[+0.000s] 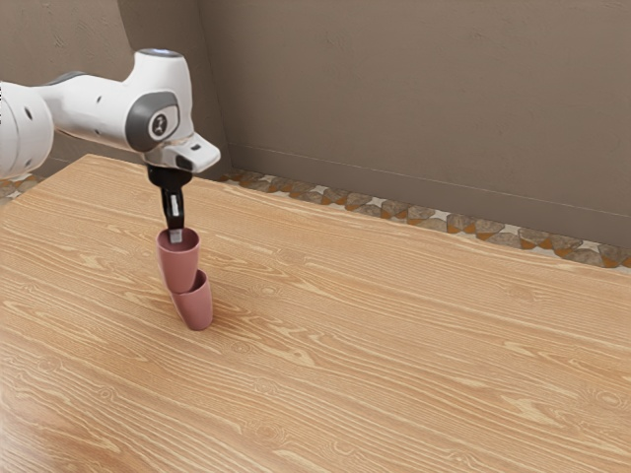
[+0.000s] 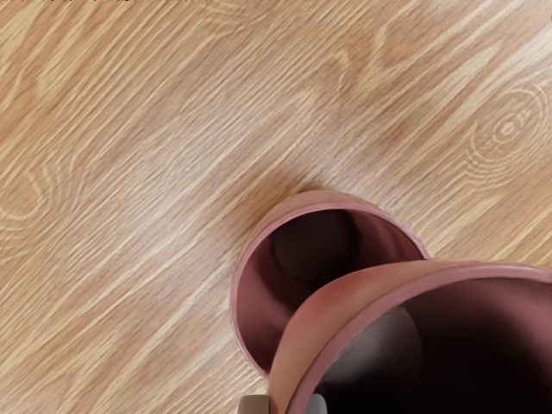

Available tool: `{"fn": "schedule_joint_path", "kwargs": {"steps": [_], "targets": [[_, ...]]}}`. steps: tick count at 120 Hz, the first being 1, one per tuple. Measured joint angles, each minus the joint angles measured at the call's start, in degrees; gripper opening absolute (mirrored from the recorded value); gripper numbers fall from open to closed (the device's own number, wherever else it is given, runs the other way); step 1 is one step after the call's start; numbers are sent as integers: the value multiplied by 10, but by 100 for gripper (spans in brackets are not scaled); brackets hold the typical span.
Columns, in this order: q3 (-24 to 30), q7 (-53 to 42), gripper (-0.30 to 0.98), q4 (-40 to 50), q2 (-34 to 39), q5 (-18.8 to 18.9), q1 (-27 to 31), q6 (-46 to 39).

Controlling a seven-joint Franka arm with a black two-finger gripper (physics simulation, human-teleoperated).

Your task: Place the right cup onto the left cup

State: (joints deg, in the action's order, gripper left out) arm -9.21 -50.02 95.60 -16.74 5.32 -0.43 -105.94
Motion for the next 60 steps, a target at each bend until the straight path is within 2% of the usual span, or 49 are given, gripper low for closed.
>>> {"fn": "schedule_joint_path", "kwargs": {"steps": [60], "targets": [[1,-1,-10,-24,-20,10,-4,1]]}}
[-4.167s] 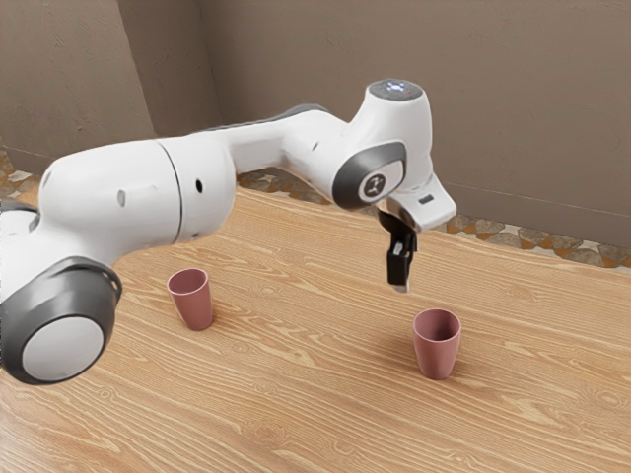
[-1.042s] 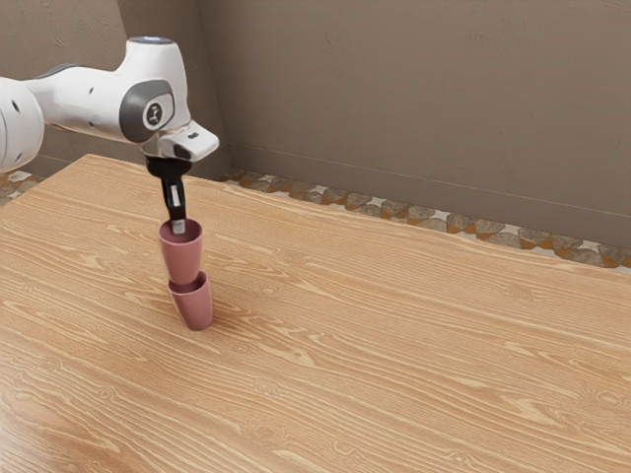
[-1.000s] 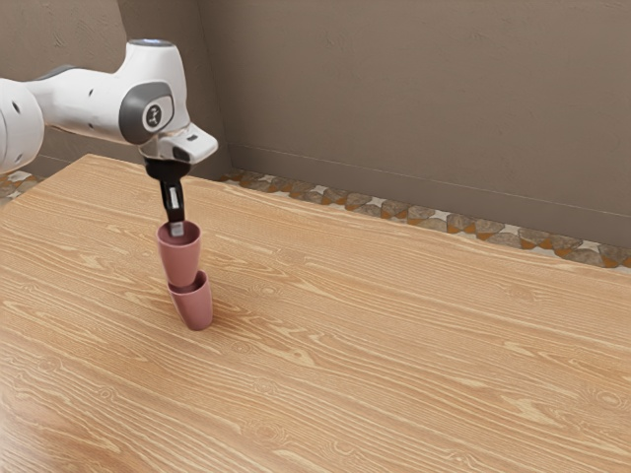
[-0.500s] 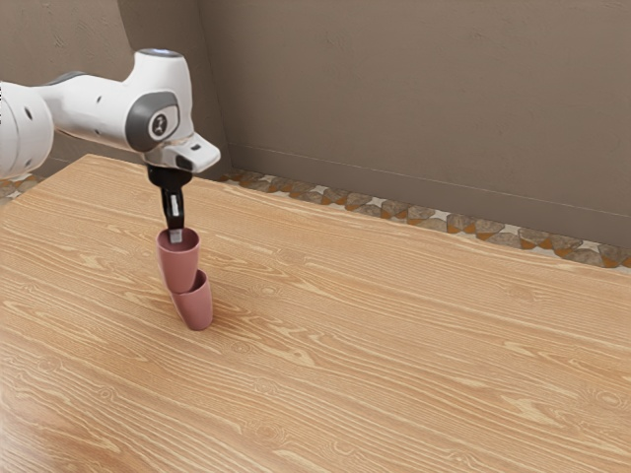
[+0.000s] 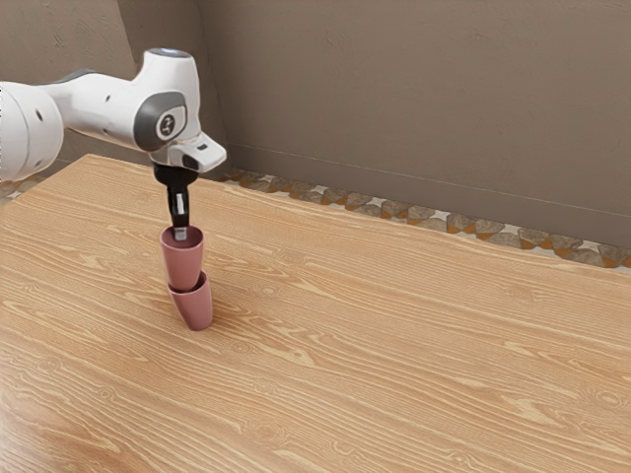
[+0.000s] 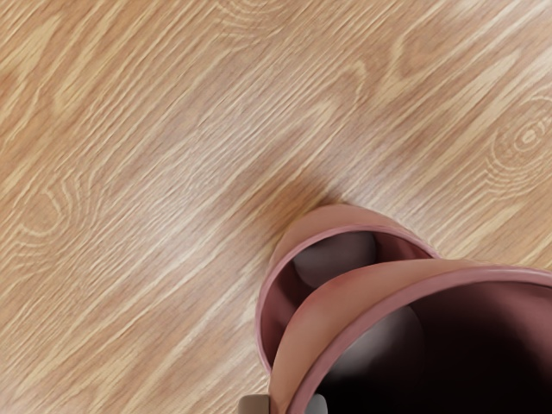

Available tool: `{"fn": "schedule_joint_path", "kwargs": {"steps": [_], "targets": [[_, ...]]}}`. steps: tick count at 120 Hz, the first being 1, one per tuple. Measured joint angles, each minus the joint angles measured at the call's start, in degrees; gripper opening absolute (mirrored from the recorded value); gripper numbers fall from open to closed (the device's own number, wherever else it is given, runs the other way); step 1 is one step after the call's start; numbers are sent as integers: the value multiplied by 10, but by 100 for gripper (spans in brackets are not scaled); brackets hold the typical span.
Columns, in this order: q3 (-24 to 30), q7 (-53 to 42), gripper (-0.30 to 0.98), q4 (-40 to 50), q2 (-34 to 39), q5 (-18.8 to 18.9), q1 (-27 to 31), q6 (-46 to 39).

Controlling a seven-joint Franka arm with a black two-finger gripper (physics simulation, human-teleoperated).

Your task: Place the right cup onto the left cup

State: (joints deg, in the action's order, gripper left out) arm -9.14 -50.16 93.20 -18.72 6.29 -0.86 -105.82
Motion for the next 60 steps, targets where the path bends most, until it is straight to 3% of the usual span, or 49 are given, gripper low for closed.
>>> {"fn": "schedule_joint_path", "kwargs": {"steps": [35,60], "targets": [[0,-1,-10,-26,-37,-1,-9,0],[-1,2,-10,4,-21,-9,-7,-6]]}}
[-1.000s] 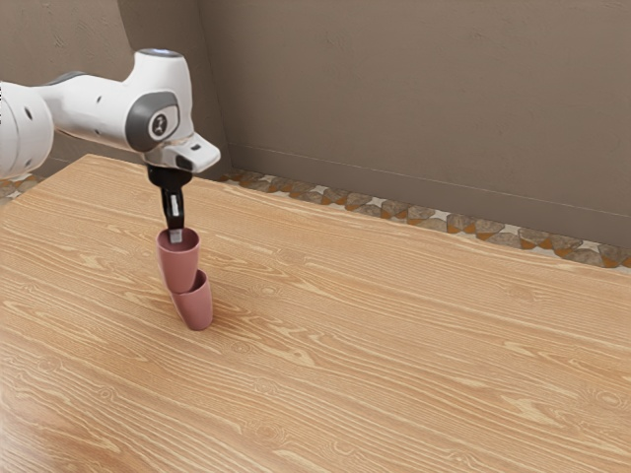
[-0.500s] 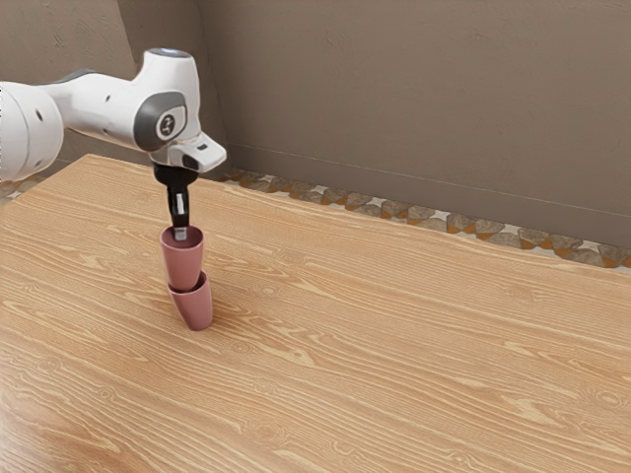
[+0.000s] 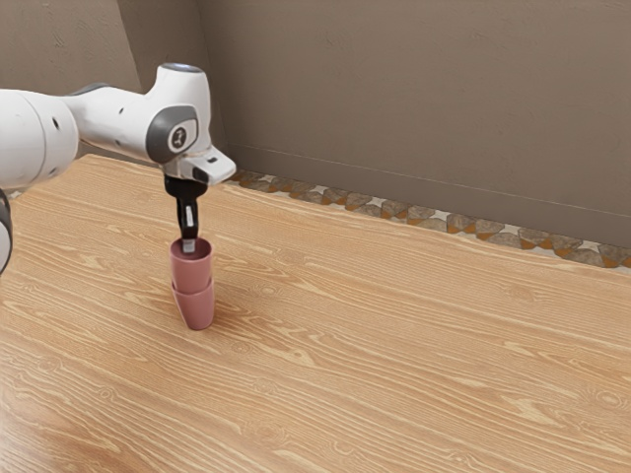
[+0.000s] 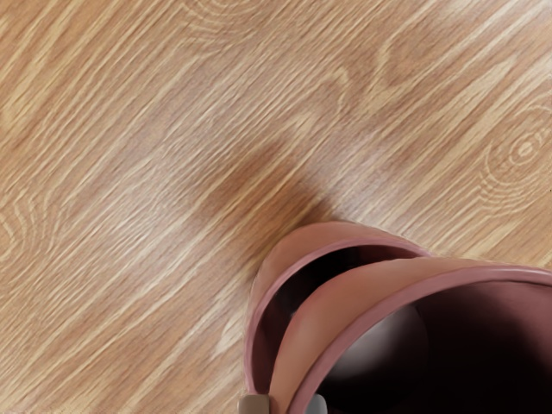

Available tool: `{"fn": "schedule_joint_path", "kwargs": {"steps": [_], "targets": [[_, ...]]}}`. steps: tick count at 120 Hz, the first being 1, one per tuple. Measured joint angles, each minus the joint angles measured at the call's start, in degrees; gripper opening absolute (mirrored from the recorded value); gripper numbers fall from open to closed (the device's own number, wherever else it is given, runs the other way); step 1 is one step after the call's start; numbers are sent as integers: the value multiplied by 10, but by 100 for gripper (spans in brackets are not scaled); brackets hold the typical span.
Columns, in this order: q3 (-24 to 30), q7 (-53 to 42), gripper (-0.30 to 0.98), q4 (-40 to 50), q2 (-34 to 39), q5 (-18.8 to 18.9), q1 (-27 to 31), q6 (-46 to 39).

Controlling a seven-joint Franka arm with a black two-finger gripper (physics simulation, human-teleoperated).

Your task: Place the right cup onto the left cup

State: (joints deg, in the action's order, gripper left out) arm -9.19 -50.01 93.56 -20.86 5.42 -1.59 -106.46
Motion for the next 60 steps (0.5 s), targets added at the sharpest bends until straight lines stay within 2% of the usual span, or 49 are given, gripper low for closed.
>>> {"fn": "schedule_joint_path", "kwargs": {"steps": [9,34,46,60], "targets": [[0,2,-9,9,6,-1,1,-1],[0,3,35,11,9,-6,6,0],[0,2,48,5,16,-5,3,3],[-1,2,57,0,50,-6,-10,11]]}}
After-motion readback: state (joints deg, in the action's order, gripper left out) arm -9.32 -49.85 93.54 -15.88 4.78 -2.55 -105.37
